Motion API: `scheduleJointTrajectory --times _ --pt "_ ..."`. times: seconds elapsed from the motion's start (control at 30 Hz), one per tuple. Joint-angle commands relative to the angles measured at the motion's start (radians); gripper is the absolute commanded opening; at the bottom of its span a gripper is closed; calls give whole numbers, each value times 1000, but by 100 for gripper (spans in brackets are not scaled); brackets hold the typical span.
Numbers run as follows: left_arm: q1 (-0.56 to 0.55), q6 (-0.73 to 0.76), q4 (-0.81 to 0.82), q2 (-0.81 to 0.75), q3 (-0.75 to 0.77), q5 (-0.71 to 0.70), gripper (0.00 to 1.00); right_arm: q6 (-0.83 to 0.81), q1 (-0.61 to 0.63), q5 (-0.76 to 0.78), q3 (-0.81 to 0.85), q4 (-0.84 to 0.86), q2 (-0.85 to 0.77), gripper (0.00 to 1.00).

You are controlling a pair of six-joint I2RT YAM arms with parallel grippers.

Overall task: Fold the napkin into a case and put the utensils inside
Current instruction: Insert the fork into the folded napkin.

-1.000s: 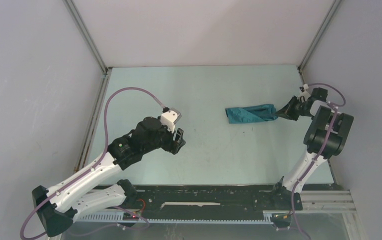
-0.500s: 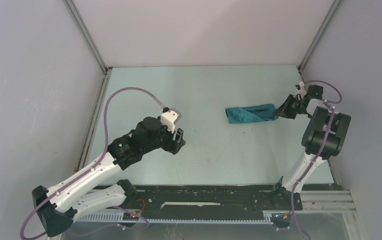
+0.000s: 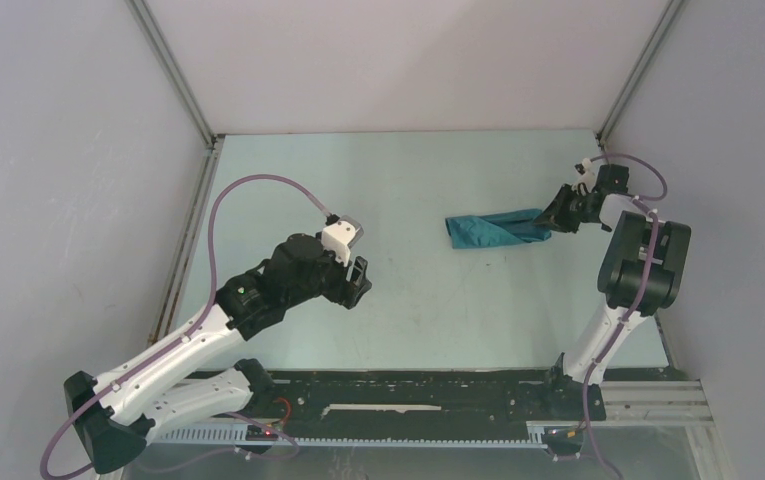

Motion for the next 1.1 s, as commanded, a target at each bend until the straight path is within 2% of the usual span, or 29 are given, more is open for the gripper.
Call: scheduleJointTrajectory --times 0.0,0.3,0.63,0.87,1.0,1.03,1.07 --pt "-4 -1 24 -6 17 4 71 11 5 17 9 9 5 22" --pt "-3 -1 24 -6 16 10 71 9 -20 45 9 -30 -19 40" --pt "-3 0 20 -5 17 3 71 12 -35 85 81 -97 86 43" --pt "-3 0 19 -5 19 0 71 49 -35 73 133 -145 97 44" --pt "-3 0 17 -6 18 -2 71 43 -18 90 152 -200 -8 57" --pt "-3 0 17 -8 19 -3 71 39 -13 102 160 -227 -46 69" --pt "-3 0 17 -10 19 -3 71 31 -6 122 160 -257 -88 94"
